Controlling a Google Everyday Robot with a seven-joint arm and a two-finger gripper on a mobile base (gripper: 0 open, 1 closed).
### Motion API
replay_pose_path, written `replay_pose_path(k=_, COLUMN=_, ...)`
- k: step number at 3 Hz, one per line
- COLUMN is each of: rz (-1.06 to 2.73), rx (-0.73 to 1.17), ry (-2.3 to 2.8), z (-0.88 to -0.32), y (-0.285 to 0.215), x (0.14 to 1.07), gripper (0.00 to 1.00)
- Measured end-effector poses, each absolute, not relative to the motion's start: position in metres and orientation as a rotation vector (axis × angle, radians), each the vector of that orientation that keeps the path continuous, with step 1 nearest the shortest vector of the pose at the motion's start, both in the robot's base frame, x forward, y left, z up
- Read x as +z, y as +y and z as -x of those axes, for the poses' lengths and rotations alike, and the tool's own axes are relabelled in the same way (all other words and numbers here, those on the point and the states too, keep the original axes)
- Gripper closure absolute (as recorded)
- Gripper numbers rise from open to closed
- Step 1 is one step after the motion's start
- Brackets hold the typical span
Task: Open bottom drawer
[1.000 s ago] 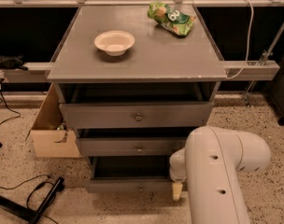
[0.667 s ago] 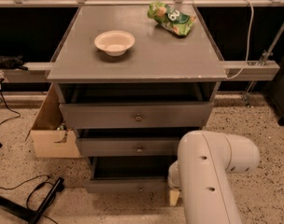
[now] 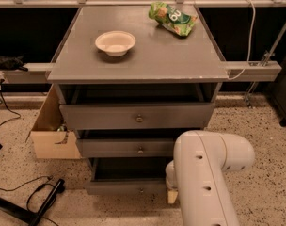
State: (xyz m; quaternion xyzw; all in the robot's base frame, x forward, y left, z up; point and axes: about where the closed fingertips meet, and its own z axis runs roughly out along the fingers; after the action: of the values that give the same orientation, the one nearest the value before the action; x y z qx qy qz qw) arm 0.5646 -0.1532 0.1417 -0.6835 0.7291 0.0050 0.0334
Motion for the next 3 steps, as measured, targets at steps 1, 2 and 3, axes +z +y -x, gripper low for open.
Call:
replay_pose_path(k=1, rz=2.135, rx=0.114, ry=2.297, z=-0.5314, y=-0.1554, x=0.1519, gripper=0.42)
replay_pose_path(k=2, rz=2.141, rx=0.135, ry=2.312, z=-0.5247, y=-0.1572, x=0.1543, gripper=0.65)
replay_pose_path(k=3, rz=2.141, rx=0.138, ry=2.312, z=-0.5256, y=-0.1568, x=0.1574, gripper=0.88)
